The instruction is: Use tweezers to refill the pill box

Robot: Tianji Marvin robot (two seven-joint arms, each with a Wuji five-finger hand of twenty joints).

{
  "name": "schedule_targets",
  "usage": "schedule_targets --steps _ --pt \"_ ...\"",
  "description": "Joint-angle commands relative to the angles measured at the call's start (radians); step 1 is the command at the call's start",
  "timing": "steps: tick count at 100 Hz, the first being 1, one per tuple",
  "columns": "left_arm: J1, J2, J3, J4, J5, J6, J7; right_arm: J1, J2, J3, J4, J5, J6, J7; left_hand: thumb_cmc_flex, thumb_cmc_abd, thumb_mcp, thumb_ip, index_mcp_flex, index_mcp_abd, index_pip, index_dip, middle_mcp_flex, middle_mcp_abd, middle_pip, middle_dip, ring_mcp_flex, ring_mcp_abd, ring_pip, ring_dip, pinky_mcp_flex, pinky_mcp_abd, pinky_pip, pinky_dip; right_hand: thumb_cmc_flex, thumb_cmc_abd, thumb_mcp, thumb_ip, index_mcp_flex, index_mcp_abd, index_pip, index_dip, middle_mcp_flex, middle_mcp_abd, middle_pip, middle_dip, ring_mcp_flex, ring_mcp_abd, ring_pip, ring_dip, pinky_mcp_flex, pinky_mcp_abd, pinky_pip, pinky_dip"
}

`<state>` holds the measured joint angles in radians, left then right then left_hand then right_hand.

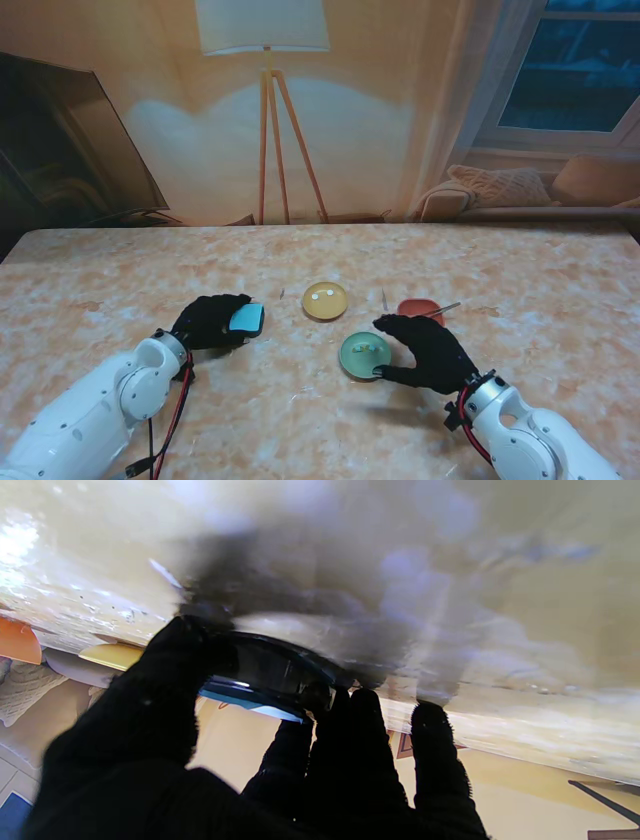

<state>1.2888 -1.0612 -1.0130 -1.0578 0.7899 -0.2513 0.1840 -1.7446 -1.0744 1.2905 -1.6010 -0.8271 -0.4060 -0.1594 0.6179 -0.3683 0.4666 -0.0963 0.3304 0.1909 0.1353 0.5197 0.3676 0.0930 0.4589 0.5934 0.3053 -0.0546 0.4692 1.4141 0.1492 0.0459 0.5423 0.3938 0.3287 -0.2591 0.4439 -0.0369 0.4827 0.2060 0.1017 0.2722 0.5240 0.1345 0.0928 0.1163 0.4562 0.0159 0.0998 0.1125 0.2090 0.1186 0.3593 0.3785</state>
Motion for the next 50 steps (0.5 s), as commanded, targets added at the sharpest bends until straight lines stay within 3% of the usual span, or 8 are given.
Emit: schedule_targets --steps 1,14,20,29,50 --pt "0.043 -0.013 0.015 0.034 -0.007 0.001 -0.041 -0.005 -0.009 -0.006 0.001 0.001 0.001 0.01 0.135 0.033 0.057 0.026 0.061 -0.083 0.137 0.061 0.099 -0.075 0.15 0.074 0.197 -0.156 0.252 0.076 0.192 -0.127 0.319 0.176 0.017 0.017 -0.016 -0.009 0.005 -0.022 0.009 0.009 0.017 -0.011 0.006 0.01 0.005 -0.007 0.0 0.01 0.0 -0.005 0.005 -0.011" --pt "0.053 -0.018 0.0 0.021 -0.022 0.007 -0.038 -0.004 -0.01 -0.009 0.002 0.008 0.004 0.009 0.197 0.054 0.036 0.031 0.065 -0.105 0.231 0.087 0.152 -0.106 0.219 0.123 0.237 -0.26 0.359 0.152 0.239 -0.146 0.371 0.227 0.019 0.025 -0.022 -0.008 0.009 -0.022 0.011 0.009 0.02 -0.011 0.006 0.012 0.007 -0.007 0.001 0.01 0.001 -0.006 0.007 -0.011" --pt "0.057 -0.021 -0.008 0.012 -0.027 0.013 -0.034 -0.003 -0.011 -0.011 0.003 0.012 0.005 0.008 0.304 0.03 -0.034 -0.009 0.07 -0.109 0.278 0.078 0.209 -0.107 0.189 0.275 0.251 -0.318 0.431 0.156 0.266 -0.158 0.404 0.25 0.018 0.032 -0.025 -0.007 0.011 -0.021 0.012 0.009 0.022 -0.012 0.006 0.013 0.009 -0.007 0.001 0.011 0.001 -0.005 0.008 -0.011" --pt "0.064 -0.026 -0.021 -0.001 -0.045 0.022 -0.033 -0.003 -0.012 -0.012 0.003 0.018 0.005 0.006 0.471 0.026 -0.172 -0.002 0.088 -0.111 0.326 0.072 0.314 -0.104 0.089 0.394 0.266 -0.395 0.518 0.156 0.301 -0.172 0.444 0.267 0.021 0.036 -0.03 -0.006 0.014 -0.022 0.013 0.009 0.026 -0.011 0.007 0.014 0.011 -0.007 0.001 0.011 0.001 -0.005 0.008 -0.011" --pt "0.078 -0.038 -0.042 -0.03 -0.076 0.038 -0.024 -0.004 -0.014 -0.011 0.006 0.025 0.005 0.002 0.508 0.053 -0.212 0.004 0.123 -0.1 0.364 0.094 0.374 -0.088 0.076 0.396 0.307 -0.401 0.555 0.156 0.33 -0.166 0.499 0.29 0.024 0.05 -0.039 -0.004 0.022 -0.022 0.017 0.01 0.033 -0.011 0.009 0.018 0.016 -0.006 0.003 0.013 0.002 -0.004 0.01 -0.011"
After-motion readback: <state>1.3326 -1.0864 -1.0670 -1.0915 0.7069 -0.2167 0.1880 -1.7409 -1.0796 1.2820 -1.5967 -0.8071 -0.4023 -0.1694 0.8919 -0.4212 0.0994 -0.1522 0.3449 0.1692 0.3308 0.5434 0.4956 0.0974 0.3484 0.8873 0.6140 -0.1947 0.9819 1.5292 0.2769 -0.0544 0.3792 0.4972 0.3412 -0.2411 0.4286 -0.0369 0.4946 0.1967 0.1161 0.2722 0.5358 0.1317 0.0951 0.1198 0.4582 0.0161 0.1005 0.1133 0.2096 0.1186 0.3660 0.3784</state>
